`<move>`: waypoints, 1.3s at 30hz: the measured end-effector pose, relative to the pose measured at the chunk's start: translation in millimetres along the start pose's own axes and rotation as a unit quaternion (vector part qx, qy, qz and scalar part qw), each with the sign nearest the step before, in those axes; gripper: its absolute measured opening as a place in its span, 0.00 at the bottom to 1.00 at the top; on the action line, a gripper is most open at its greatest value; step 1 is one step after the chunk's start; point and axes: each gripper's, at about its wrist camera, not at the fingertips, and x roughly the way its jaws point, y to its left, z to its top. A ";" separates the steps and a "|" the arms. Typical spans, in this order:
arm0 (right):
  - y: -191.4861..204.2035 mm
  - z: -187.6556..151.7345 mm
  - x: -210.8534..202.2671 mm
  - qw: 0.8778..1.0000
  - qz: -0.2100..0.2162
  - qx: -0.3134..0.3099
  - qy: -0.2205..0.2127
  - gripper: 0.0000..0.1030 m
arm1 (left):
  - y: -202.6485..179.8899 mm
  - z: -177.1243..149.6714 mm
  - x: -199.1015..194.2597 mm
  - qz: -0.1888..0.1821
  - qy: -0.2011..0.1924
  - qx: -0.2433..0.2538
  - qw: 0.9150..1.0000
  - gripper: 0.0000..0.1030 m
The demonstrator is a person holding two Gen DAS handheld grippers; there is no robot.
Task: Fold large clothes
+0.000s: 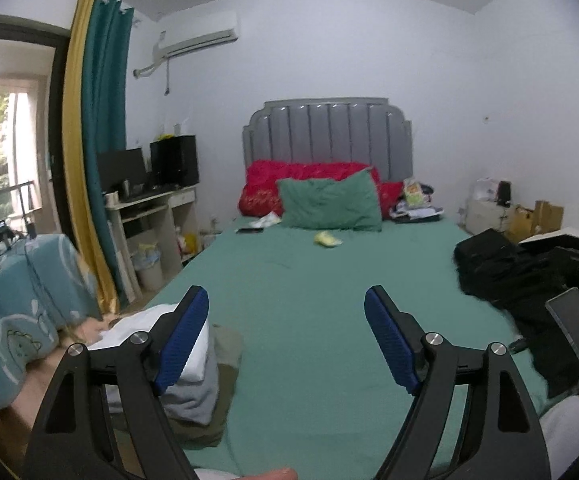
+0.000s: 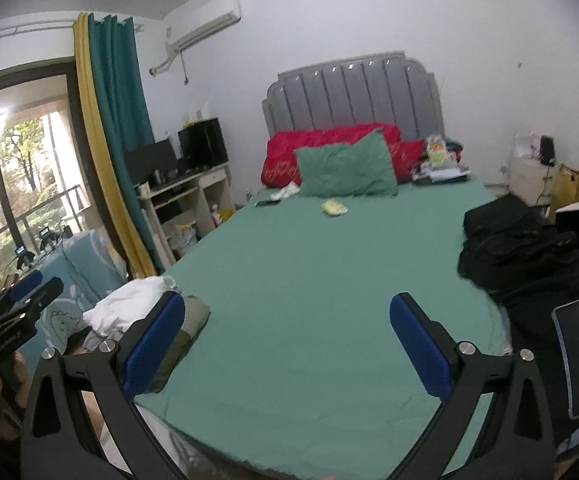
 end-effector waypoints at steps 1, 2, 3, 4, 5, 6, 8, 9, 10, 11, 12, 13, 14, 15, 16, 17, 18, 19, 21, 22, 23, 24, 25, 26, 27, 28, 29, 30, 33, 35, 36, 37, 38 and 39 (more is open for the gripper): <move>1.0 1.2 -4.6 1.000 -0.004 -0.001 -0.007 0.98 | -1.9 3.1 -2.9 -0.003 -0.004 -0.003 1.000 0.81; 2.1 2.9 -13.6 1.000 -0.008 -0.002 -0.020 0.98 | -3.9 6.4 -6.7 -0.005 -0.010 -0.006 1.000 0.81; 3.0 3.8 -19.9 0.999 -0.011 -0.003 -0.031 0.98 | -5.6 8.3 -9.9 -0.007 -0.014 -0.008 1.000 0.81; 3.6 3.8 -25.5 0.999 -0.014 -0.003 -0.040 0.98 | -6.4 10.4 -13.5 -0.009 -0.021 -0.014 1.000 0.81; 5.6 4.3 -30.7 0.999 -0.022 -0.005 -0.050 0.98 | -6.6 11.4 -15.4 -0.013 -0.028 -0.019 0.999 0.81; 7.2 4.2 -33.2 0.998 -0.025 -0.011 -0.052 0.98 | -6.9 12.3 -18.1 -0.020 -0.035 -0.025 0.999 0.81; 13.7 4.2 -33.1 0.998 -0.033 -0.033 -0.047 0.99 | -8.5 11.8 -18.0 -0.025 -0.036 -0.033 0.999 0.81; 15.3 3.6 -33.0 0.998 -0.035 -0.040 -0.045 0.99 | -8.5 11.0 -17.0 -0.027 -0.035 -0.037 0.998 0.81; 16.6 3.4 -32.7 0.997 -0.036 -0.046 -0.045 0.99 | -8.4 10.0 -15.4 -0.029 -0.035 -0.040 0.998 0.81; 17.1 2.8 -31.8 0.997 -0.034 -0.046 -0.045 0.99 | -7.9 8.4 -13.0 -0.029 -0.033 -0.044 0.998 0.81; 15.7 1.6 -31.2 0.998 -0.031 -0.043 -0.044 0.99 | -7.9 6.5 -10.3 -0.028 -0.028 -0.047 0.998 0.81; 14.9 -0.1 -31.5 0.998 -0.030 -0.039 -0.043 0.99 | -6.9 4.8 -7.0 -0.028 -0.025 -0.049 0.998 0.81; 13.9 -0.6 -28.8 0.998 -0.030 -0.037 -0.042 0.99 | -7.3 2.8 -5.1 -0.027 -0.022 -0.050 0.998 0.81; 13.0 -1.3 -26.2 0.998 -0.031 -0.037 -0.040 0.99 | -6.4 0.9 -1.9 -0.025 -0.017 -0.051 0.998 0.81; 10.3 -2.0 -23.4 0.998 -0.032 -0.037 -0.038 0.99 | -5.0 -1.9 2.3 -0.025 -0.012 -0.055 0.998 0.81; 9.3 -3.6 -20.9 0.998 -0.032 -0.036 -0.035 0.99 | -3.3 -4.4 5.3 -0.025 -0.009 -0.058 0.998 0.81; 7.8 -4.5 -17.1 0.998 -0.032 -0.035 -0.032 0.99 | -1.5 -5.3 7.7 -0.024 -0.007 -0.060 0.998 0.81; 6.6 -5.3 -14.4 0.998 -0.031 -0.034 -0.031 0.99 | 1.1 -7.1 10.8 -0.022 -0.005 -0.063 0.998 0.81; 5.2 -9.4 -6.7 0.999 -0.029 -0.032 -0.023 0.99 | 5.7 -9.3 16.2 -0.016 -0.001 -0.070 0.997 0.81; 5.7 -11.4 -2.9 0.999 -0.028 -0.034 -0.017 0.99 | 7.5 -10.9 19.0 -0.015 0.001 -0.073 0.997 0.81; 6.0 -13.0 2.0 0.999 -0.027 -0.036 -0.011 0.99 | 8.9 -12.3 22.5 -0.014 0.004 -0.075 0.997 0.81; 6.3 -14.3 4.9 0.999 -0.026 -0.037 -0.007 0.99 | 10.2 -13.8 25.3 -0.013 0.007 -0.076 0.997 0.81; 6.7 -15.6 7.6 0.999 -0.025 -0.037 -0.005 0.99 | 11.6 -15.8 28.0 -0.012 0.010 -0.076 0.997 0.81; 7.1 -16.8 10.5 0.999 -0.024 -0.036 -0.002 0.99 | 12.7 -17.1 30.0 -0.012 0.012 -0.076 0.997 0.81; 7.4 -18.3 12.6 0.999 -0.023 -0.034 0.000 0.99 | 13.9 -18.6 32.9 -0.012 0.015 -0.077 0.997 0.81; 8.6 -18.8 14.9 0.999 -0.023 -0.033 0.001 0.99 | 14.7 -19.4 34.3 -0.011 0.017 -0.077 0.997 0.81; 10.2 -20.1 17.3 0.999 -0.023 -0.031 0.002 0.99 | 15.4 -19.3 36.0 -0.011 0.019 -0.077 0.997 0.81; 11.2 -20.6 18.9 0.999 -0.022 -0.031 0.003 0.99 | 16.2 -19.8 37.6 -0.010 0.021 -0.076 0.997 0.81; 17.2 -23.1 25.0 0.999 -0.019 -0.036 0.011 0.99 | 19.1 -20.6 39.5 -0.009 0.021 -0.074 0.997 0.81; 19.2 -25.3 28.2 0.999 -0.017 -0.038 0.017 0.99 | 19.2 -20.2 41.5 -0.009 0.025 -0.074 0.997 0.81; 20.9 -24.9 29.5 0.999 -0.017 -0.038 0.018 0.99 | 20.4 -21.2 43.3 -0.011 0.028 -0.074 0.997 0.81; 21.6 -25.4 30.2 0.999 -0.016 -0.039 0.020 0.99 | 21.2 -21.3 44.0 -0.011 0.029 -0.074 0.997 0.81; 22.4 -24.8 31.3 0.999 -0.017 -0.039 0.022 0.99 | 21.2 -21.8 45.2 -0.010 0.031 -0.073 0.997 0.81; 23.8 -25.6 31.7 0.999 -0.017 -0.041 0.023 0.99 | 19.0 -21.7 45.9 -0.010 0.031 -0.073 0.997 0.81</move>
